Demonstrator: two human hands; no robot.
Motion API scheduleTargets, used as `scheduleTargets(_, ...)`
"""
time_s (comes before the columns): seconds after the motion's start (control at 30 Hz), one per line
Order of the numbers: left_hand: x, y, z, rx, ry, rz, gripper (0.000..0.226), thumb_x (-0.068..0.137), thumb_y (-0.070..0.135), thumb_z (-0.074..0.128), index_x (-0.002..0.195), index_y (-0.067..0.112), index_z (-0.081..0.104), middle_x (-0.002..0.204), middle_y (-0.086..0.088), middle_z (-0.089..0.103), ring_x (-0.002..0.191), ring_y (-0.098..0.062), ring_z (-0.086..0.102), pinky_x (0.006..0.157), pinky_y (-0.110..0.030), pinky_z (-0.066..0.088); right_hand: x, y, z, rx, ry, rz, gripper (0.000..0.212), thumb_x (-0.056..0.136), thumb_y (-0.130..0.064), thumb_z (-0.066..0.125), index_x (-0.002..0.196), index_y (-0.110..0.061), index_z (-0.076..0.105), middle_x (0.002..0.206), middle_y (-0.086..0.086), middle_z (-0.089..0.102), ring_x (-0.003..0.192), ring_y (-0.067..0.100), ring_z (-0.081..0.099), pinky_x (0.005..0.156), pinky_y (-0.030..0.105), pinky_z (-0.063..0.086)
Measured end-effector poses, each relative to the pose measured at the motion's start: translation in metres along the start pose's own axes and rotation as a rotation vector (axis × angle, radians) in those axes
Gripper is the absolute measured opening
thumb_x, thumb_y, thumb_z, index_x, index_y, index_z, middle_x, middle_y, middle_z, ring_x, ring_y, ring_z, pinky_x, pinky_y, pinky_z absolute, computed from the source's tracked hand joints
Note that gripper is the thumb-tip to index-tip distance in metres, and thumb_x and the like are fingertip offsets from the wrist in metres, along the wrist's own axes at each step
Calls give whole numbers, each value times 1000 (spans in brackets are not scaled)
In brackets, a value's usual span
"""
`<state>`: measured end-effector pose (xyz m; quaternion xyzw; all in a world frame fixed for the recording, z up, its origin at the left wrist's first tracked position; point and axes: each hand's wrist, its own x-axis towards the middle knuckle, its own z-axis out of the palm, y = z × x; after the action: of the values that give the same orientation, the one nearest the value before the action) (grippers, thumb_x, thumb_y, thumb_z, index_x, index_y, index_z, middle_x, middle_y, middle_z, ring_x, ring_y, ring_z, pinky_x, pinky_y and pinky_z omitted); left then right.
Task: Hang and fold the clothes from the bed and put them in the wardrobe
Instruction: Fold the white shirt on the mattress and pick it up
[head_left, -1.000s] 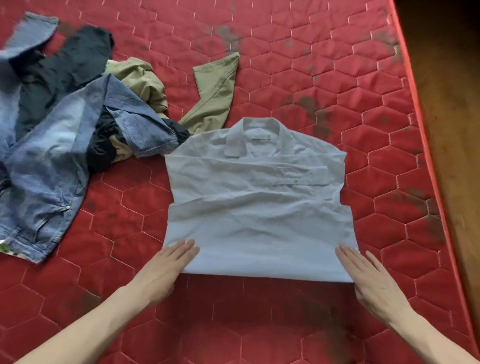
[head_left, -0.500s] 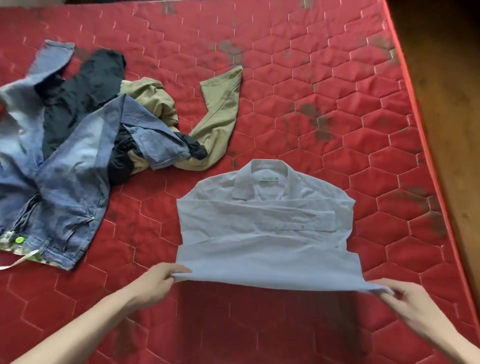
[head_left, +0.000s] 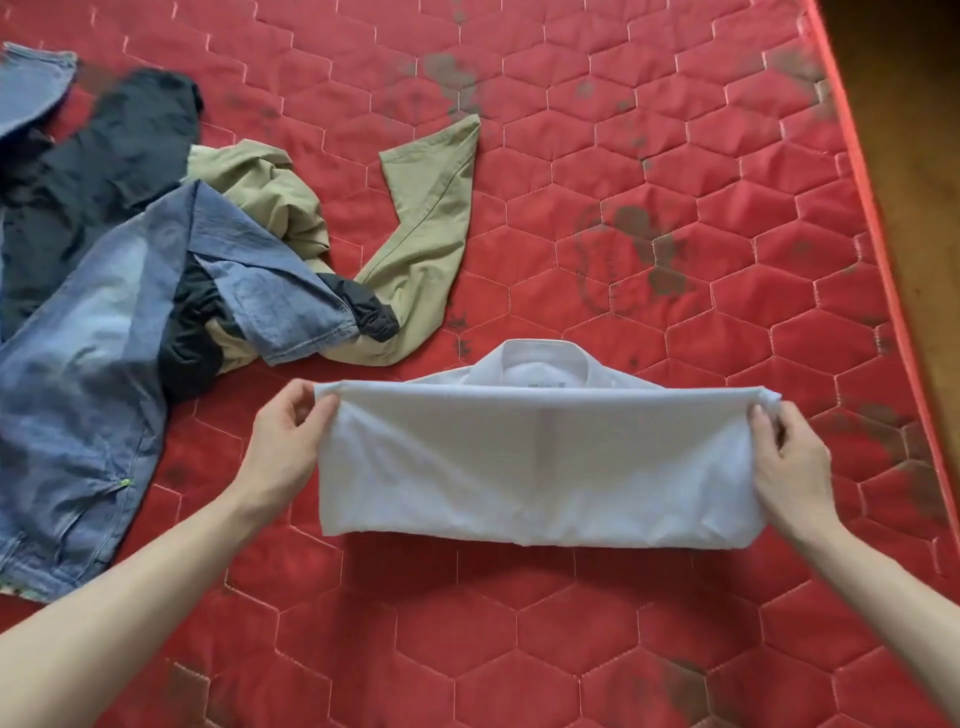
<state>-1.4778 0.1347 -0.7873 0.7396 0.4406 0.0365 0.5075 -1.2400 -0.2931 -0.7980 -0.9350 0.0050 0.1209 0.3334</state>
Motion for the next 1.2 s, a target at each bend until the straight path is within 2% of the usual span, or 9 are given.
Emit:
scheduleTargets(0.1, 38, -9, 20, 0, 48, 28, 21, 105, 26, 58, 95, 8, 61, 80, -7, 60, 70, -16, 53, 65, -37, 45, 37, -4, 24, -81, 24, -1, 38, 110, -34, 44, 78, -14, 39, 66, 7, 49, 70, 39, 49, 66, 50, 38)
scheduleTargets(0.27, 85, -31, 47, 81, 166, -57, 26, 100, 32, 62, 90, 8, 64, 76, 3, 56, 70, -16, 49, 69, -37, 40, 74, 3, 53, -214, 7, 43, 42, 108, -46, 40, 80, -14, 43, 74, 7, 56, 81, 39, 54, 70, 45, 37)
scheduleTargets(0.37, 81, -30, 59, 218, 332, -51, 19, 100, 29, 57, 108, 13, 63, 100, -3, 64, 97, -25, 57, 85, -36, 41, 81, 12, 64, -205, 80, 56, 33, 105, -45, 47, 108, -14, 57, 102, 9, 64, 102, 36, 56, 84, 45, 40)
scheduleTargets(0.43, 66, -29, 66, 420, 399, 127, 23, 101, 24, 55, 120, 12, 59, 117, -9, 60, 111, -31, 50, 94, -42, 38, 75, 18, 70, -240, 179, -44, 36, 104, -38, 51, 130, -13, 55, 124, 15, 58, 115, 37, 49, 99, 47, 37)
scheduleTargets(0.53, 37, -39, 86, 626, 171, 563, 35, 100, 23, 53, 132, 8, 60, 131, -14, 60, 117, -37, 53, 98, -50, 40, 50, 25, 85, -331, 178, -342, 43, 106, -33, 46, 141, -8, 53, 142, 19, 52, 125, 41, 49, 106, 49, 34)
scheduleTargets(0.63, 13, -64, 108, 851, -146, 808, 54, 103, 35, 44, 150, 10, 52, 159, -15, 46, 146, -37, 43, 118, -52, 33, 16, 42, 105, -465, -64, -642, 55, 105, -38, 41, 152, -11, 49, 159, 18, 43, 144, 41, 43, 112, 54, 37)
scheduleTargets(0.8, 14, -94, 114, 1021, -199, 686, 71, 101, 54, 39, 162, 18, 34, 173, -9, 20, 160, -35, 16, 125, -63, 15, 1, 63, 115, -649, -141, -414, 69, 103, -59, 28, 165, -28, 23, 174, 4, 16, 160, 30, 12, 125, 57, 17)
scheduleTargets(1.03, 32, -108, 113, 1007, -129, 620, 78, 99, 60, 36, 165, 20, 25, 175, -6, 10, 161, -33, 8, 126, -62, 11, 11, 73, 125, -593, -129, -414, 69, 103, -57, 29, 166, -28, 21, 174, 2, 13, 161, 29, 8, 126, 55, 11)
scheduleTargets(1.2, 18, -105, 100, 1016, 18, 491, 72, 102, 54, 34, 163, 18, 30, 172, -11, 22, 158, -37, 20, 125, -63, 9, 11, 72, 105, -638, -114, -444, 66, 105, -53, 30, 164, -24, 29, 173, 6, 19, 160, 31, 15, 124, 58, 17)
